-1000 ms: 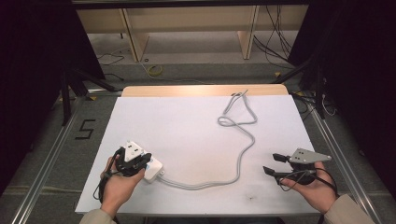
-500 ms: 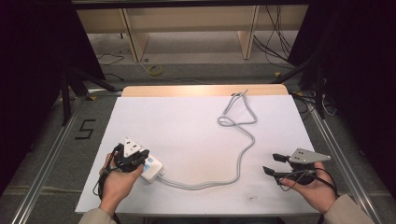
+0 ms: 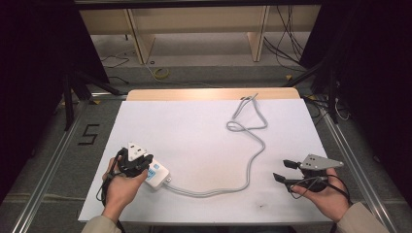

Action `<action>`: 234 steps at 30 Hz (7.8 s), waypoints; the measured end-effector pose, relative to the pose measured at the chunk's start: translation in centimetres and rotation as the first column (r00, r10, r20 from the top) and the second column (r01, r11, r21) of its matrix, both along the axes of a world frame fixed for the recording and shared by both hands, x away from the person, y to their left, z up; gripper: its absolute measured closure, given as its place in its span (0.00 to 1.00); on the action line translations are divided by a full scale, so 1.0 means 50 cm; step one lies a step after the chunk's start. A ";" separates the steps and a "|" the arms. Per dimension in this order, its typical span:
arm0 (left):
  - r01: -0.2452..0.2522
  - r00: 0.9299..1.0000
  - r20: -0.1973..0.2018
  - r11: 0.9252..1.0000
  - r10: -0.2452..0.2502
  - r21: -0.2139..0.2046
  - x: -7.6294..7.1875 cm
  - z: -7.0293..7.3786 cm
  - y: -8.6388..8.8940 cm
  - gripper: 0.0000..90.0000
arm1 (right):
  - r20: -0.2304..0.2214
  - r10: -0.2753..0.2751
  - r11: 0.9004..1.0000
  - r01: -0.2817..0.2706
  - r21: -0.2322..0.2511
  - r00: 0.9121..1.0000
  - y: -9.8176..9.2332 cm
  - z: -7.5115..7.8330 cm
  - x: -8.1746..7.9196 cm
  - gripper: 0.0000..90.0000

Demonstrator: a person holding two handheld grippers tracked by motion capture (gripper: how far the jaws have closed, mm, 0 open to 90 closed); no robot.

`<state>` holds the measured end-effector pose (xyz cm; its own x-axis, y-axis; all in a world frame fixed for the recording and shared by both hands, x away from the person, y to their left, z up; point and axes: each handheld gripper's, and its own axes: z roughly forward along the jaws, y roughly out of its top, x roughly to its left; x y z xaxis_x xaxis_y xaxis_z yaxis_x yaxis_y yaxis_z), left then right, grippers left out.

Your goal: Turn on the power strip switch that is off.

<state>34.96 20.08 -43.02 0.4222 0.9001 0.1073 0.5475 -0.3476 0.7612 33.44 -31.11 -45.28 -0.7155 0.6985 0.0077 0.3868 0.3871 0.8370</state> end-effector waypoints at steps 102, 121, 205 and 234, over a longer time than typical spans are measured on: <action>-0.076 0.979 -0.180 0.992 0.093 0.099 0.096 -0.030 0.015 1.00 | 0.003 0.011 1.000 -0.011 -0.009 1.000 0.009 -0.001 0.006 0.39; -0.068 0.974 -0.206 0.992 0.090 0.109 0.097 -0.034 0.015 1.00 | -0.001 0.014 1.000 -0.014 -0.010 1.000 0.009 -0.002 0.007 0.39; -0.095 0.960 -0.255 0.990 0.120 0.107 0.107 -0.037 0.009 1.00 | -0.001 0.019 1.000 -0.019 -0.018 1.000 0.011 -0.003 0.006 0.39; -0.101 0.954 -0.271 0.988 0.129 0.116 0.111 -0.036 0.006 1.00 | -0.012 0.024 1.000 -0.024 -0.020 1.000 0.012 -0.005 0.005 0.39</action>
